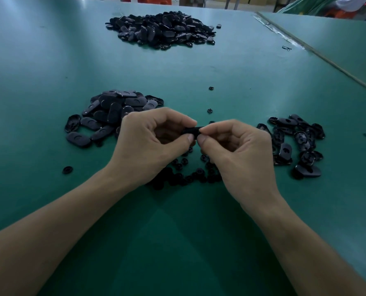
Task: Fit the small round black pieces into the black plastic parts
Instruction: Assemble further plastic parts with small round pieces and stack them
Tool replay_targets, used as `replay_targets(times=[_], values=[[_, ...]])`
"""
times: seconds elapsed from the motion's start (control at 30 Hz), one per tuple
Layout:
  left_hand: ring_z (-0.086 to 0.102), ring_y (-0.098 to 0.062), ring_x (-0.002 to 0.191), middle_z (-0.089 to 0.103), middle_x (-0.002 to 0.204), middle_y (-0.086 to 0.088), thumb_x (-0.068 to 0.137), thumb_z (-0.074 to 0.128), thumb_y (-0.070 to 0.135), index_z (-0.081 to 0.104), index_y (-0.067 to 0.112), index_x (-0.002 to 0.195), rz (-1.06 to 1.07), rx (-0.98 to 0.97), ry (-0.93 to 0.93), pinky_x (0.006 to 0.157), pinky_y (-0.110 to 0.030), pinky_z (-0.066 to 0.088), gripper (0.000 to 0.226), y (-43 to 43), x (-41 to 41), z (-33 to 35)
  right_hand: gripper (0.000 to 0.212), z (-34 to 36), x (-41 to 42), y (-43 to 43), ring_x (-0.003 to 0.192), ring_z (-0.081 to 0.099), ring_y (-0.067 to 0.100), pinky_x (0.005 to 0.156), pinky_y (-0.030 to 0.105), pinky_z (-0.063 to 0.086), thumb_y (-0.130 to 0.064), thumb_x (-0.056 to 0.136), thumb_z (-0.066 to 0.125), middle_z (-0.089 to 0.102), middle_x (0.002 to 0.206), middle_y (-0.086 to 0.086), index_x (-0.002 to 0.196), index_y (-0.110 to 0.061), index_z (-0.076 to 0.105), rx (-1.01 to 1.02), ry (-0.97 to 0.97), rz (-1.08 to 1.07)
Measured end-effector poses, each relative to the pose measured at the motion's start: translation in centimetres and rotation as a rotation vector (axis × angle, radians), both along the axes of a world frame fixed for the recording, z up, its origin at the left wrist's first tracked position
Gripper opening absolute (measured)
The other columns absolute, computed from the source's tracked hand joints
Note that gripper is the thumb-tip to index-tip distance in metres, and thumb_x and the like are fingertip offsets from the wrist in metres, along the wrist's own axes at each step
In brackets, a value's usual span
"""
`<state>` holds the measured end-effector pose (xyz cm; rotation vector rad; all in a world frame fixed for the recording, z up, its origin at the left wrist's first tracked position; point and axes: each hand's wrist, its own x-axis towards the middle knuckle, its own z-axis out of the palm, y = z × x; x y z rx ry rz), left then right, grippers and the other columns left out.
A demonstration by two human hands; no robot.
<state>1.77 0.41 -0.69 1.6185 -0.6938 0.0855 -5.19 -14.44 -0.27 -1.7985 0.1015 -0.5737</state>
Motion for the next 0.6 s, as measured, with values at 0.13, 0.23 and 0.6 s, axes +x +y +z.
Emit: replay_targets(times=[0.13,0.23,0.6], values=[[0.075,-0.013,0.077,0.077,0.088,0.001,0.078,0.075,0.005,0.074,0.022,0.092,-0.018,-0.005,0.007,0.074,-0.023,0.058,0.022,-0.03,-0.08,0.05,0.02,0.01,-0.02,-0.05,0.068,0.07,0.012,0.066,0.025,0.056,-0.007,0.082,0.077,0.073,0.072,-0.005,0.079,-0.026,0.072,-0.016,-0.004,-0.001],[0.074,-0.011,0.076,0.077,0.089,0.0,0.078,0.075,0.003,0.073,0.021,0.092,-0.035,-0.004,0.0,0.073,-0.021,0.057,0.022,-0.06,-0.15,0.11,0.021,-0.05,-0.03,-0.1,0.067,0.07,0.011,0.066,0.024,0.055,-0.006,0.082,0.076,0.073,0.072,-0.006,0.078,-0.026,0.071,-0.022,-0.006,-0.008],[0.072,-0.009,0.077,0.076,0.086,0.004,0.079,0.071,0.002,0.071,0.018,0.09,-0.042,0.01,0.008,0.074,-0.02,0.056,0.019,-0.05,-0.07,0.31,0.017,-0.29,0.06,0.13,0.075,0.073,0.01,0.074,0.03,0.057,-0.008,0.082,0.075,0.077,0.08,-0.007,0.086,-0.024,0.078,0.001,-0.001,0.041]])
